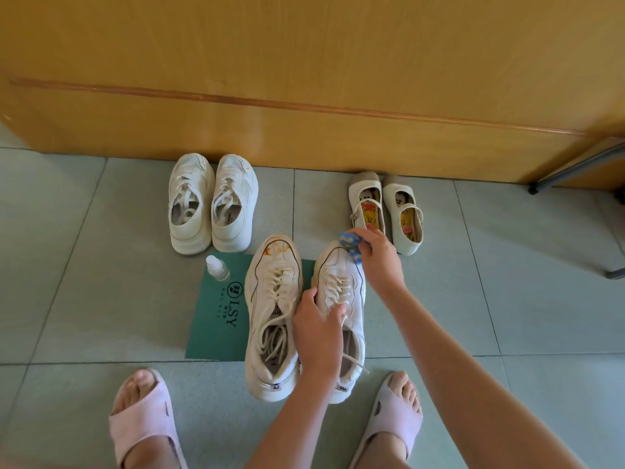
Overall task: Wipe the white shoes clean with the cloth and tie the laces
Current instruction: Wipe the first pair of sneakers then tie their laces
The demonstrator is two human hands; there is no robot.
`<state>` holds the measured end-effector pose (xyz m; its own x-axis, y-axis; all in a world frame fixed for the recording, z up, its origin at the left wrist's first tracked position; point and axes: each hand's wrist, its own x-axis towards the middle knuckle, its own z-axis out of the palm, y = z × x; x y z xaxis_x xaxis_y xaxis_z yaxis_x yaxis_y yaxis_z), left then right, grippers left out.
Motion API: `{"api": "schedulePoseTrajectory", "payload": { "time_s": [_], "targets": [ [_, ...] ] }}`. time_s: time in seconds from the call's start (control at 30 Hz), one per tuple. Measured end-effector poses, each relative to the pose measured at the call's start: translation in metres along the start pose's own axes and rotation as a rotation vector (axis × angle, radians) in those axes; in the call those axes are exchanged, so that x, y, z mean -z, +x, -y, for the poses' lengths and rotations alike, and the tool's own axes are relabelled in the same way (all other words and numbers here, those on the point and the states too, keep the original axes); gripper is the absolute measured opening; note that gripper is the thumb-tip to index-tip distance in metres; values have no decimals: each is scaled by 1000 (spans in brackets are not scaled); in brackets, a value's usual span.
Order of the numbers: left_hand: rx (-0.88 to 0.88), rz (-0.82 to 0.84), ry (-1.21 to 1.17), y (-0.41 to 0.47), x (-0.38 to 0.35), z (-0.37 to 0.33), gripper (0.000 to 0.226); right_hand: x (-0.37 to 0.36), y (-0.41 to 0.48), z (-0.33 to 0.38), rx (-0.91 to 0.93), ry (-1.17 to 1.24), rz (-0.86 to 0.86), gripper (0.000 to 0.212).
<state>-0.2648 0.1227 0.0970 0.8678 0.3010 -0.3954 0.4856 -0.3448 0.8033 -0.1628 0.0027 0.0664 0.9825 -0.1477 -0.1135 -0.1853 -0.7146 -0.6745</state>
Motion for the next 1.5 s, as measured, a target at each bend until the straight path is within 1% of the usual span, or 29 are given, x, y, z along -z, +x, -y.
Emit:
{"api": "schedulePoseTrajectory", "payload": {
  "time_s": [0.07, 0.13, 0.2, 0.23, 0.3, 0.33, 0.43, 0.53, 0.57, 0.63, 0.73, 0.77, 0.83, 0.87, 0.93, 1.0, 1.07, 1.17, 1.27, 1.3, 1.37, 1.5],
  "targets": [
    [-15, 1, -9, 0, 0, 1, 54, 6, -8, -4, -59, 0, -2, 36],
    [-33, 1, -5, 1, -1, 2, 52, 9, -18, -10, -138, 59, 14, 35],
    [-48, -8, -2, 1, -1, 3, 51, 9, -26, -12, -219, 166, 22, 23],
    [-50, -11, -1, 1, -2, 4, 51, 9, -28, -10, -270, 256, 15, 17],
    [-40, -9, 3, 2, -2, 4, 51, 10, -25, -4, -327, 346, -40, 30],
    [-31, -6, 1, 2, -2, 3, 51, 10, -22, -1, -329, 329, -61, 32],
    [-13, -1, -3, 2, -1, 1, 51, 9, -15, 11, -316, 268, -72, 12],
    [1, 1, 1, 2, 0, 1, 50, 4, -14, 15, -260, 168, 9, 34],
    [4, 3, -3, 2, 0, 1, 50, 2, -15, 14, -246, 135, 2, 34],
    [1, 10, -16, 2, 0, 2, 49, -3, -18, 13, -228, 119, -51, 27],
    [6, 14, -19, 2, 1, 1, 50, -9, -15, 22, -218, 193, -153, 21],
    [9, 13, -18, 2, 1, 0, 51, -12, -11, 27, -201, 191, -175, 21],
    [13, 10, -6, 2, 1, -1, 54, -22, -3, 37, -155, 156, -167, 21],
    [16, 6, 2, 2, 1, -2, 54, -27, -1, 43, -106, 128, -133, 19],
    [19, 2, 10, 1, 2, -4, 53, -38, -1, 47, 56, 15, -43, 13],
    [23, -2, 3, 0, 1, -4, 51, -41, -4, 43, 199, -120, 21, 16],
    [24, -9, -8, 0, 0, -4, 50, -39, -8, 38, 293, -126, 94, 18],
    [13, -17, -3, 1, -1, -2, 48, -37, -14, 31, 486, -174, 216, 11],
    [15, -26, -21, 1, -2, -1, 47, -33, -12, 30, 540, -220, 242, 12],
    [22, -27, -26, 1, -2, -1, 49, -30, -8, 31, 536, -225, 222, 11],
    [29, -25, -30, 1, -2, -1, 53, -26, 5, 29, 443, -207, 144, 13],
    [24, -26, -23, 1, -3, 0, 55, -15, 21, 22, 98, -41, -19, 16]
  ]
}}
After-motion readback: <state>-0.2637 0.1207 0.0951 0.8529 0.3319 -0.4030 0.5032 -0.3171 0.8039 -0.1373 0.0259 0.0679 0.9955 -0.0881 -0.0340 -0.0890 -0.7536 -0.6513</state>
